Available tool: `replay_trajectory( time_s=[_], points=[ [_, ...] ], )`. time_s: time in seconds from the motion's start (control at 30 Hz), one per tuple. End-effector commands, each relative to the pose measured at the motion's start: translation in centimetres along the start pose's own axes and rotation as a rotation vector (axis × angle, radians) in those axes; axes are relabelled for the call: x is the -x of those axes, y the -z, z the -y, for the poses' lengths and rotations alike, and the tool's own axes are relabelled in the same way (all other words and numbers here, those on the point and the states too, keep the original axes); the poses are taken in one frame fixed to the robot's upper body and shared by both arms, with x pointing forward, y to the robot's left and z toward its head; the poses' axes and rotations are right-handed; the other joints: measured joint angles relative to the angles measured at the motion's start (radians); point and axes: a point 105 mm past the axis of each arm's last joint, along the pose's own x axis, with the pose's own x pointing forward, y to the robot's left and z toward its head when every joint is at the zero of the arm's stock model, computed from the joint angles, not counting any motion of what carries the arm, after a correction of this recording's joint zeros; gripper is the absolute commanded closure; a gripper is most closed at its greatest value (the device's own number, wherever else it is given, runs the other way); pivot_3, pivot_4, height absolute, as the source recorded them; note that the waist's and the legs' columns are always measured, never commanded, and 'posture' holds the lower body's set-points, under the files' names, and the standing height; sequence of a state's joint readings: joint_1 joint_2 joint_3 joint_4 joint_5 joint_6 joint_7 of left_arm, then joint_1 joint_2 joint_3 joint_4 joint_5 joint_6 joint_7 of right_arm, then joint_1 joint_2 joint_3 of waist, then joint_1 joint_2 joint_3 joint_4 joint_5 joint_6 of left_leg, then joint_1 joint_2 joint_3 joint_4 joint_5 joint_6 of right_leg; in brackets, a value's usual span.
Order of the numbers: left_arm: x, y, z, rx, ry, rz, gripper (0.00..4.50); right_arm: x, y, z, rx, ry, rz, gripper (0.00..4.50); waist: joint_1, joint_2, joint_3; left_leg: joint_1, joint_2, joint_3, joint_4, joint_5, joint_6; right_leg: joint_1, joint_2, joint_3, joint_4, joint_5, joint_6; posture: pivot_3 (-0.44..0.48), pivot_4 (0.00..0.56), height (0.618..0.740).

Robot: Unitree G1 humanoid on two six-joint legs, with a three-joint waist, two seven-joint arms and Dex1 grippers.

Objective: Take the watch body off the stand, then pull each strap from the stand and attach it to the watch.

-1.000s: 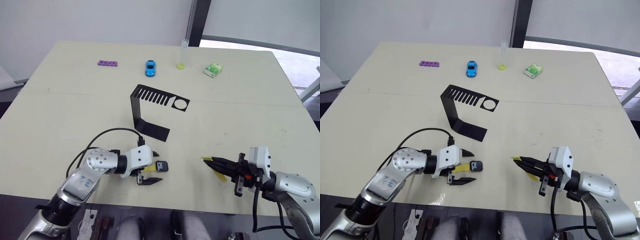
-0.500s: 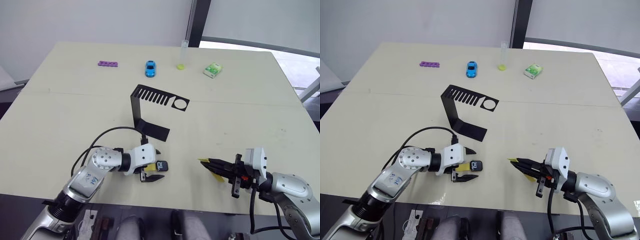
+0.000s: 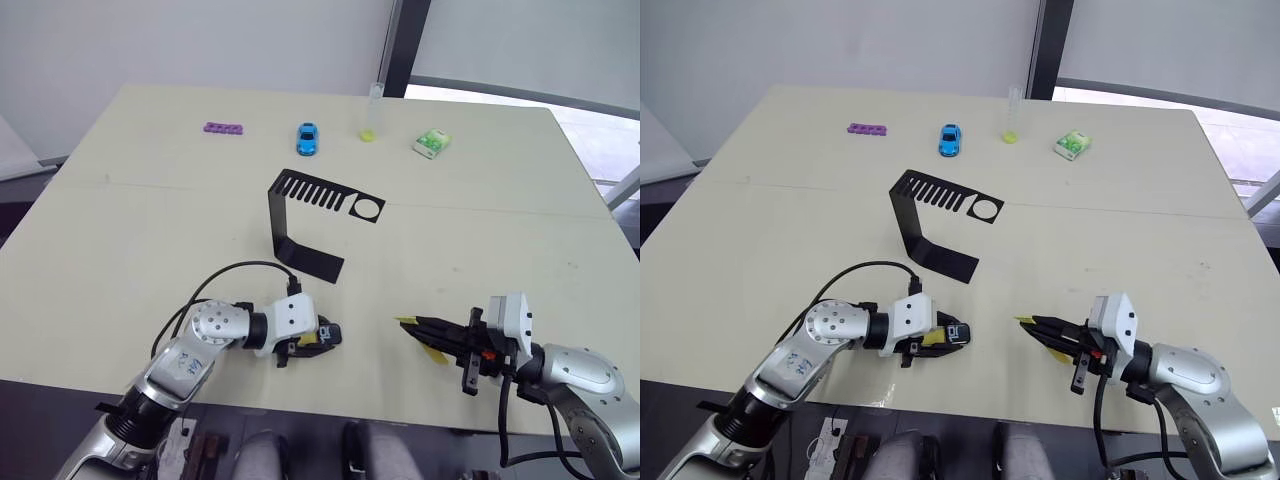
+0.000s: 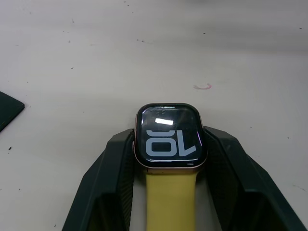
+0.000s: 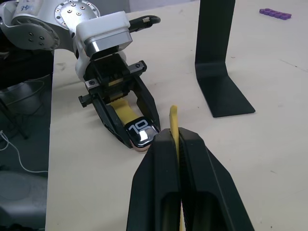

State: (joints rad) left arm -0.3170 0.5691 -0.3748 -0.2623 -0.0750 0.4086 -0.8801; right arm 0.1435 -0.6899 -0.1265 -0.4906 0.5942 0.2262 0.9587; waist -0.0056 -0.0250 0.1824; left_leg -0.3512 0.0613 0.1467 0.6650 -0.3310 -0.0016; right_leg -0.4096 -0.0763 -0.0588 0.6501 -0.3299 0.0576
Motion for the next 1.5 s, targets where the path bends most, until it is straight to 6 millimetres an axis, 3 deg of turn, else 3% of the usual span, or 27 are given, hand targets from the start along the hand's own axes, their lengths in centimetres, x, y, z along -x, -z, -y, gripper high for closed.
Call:
replay_trajectory(
  time_s=[0.03, 0.2, 0.37, 0.5, 0.7, 1.5],
  points=[
    [0.1, 3.0, -0.1, 0.077, -0.034, -0.1, 2.9, -0.1, -1.4, -0.1, 0.031, 0.007, 0.041, 4.5, 0.002, 0.0, 0.0, 0.0, 0.0, 0.0, 0.0, 0.0, 0.0, 0.0, 0.0, 0.0, 0.0, 0.0, 0.0, 0.0, 0.15, 0.74],
    [0.5, 1.0, -1.0, 0.1, -0.062, 0.026, 2.9, -0.3, -1.6, -0.4, 0.054, 0.01, 0.044, 4.5, 0.003, 0.0, 0.0, 0.0, 0.0, 0.0, 0.0, 0.0, 0.0, 0.0, 0.0, 0.0, 0.0, 0.0, 0.0, 0.0, 0.15, 0.74],
    [2.4, -2.0, -1.9, 0.312, -0.027, 0.185, 2.9, -0.8, -2.0, -1.0, 0.211, -0.001, 0.02, 4.5, 0.0, 0.0, 0.0, -0.001, 0.0, 0.0, 0.0, 0.0, 0.0, -0.002, 0.001, 0.0, 0.001, 0.0, 0.0, 0.0, 0.15, 0.74],
    [4.2, -4.1, -1.6, 0.523, 0.127, 0.247, 2.9, -1.8, -2.3, -1.2, 0.418, 0.0, -0.013, 4.5, 0.002, 0.0, 0.0, -0.002, 0.0, 0.0, 0.001, 0.0, -0.001, -0.003, 0.001, -0.001, 0.002, 0.0, 0.0, 0.0, 0.15, 0.74],
    [4.5, -5.3, -2.0, 0.643, 0.197, 0.273, 2.9, -3.4, -2.8, -1.7, 0.557, 0.041, 0.003, 4.5, 0.001, 0.0, 0.0, -0.002, 0.0, 0.0, 0.002, 0.001, -0.002, -0.003, 0.002, 0.0, 0.002, -0.001, 0.0, 0.0, 0.15, 0.74],
    [3.6, -6.3, -1.6, 0.69, 0.232, 0.27, 2.9, -4.4, -1.7, -0.9, 0.708, 0.021, 0.006, 4.5, 0.001, 0.0, 0.0, -0.002, 0.0, 0.0, 0.003, 0.001, -0.003, -0.003, 0.003, 0.002, 0.003, -0.001, 0.0, 0.0, 0.15, 0.74]
  ],
)
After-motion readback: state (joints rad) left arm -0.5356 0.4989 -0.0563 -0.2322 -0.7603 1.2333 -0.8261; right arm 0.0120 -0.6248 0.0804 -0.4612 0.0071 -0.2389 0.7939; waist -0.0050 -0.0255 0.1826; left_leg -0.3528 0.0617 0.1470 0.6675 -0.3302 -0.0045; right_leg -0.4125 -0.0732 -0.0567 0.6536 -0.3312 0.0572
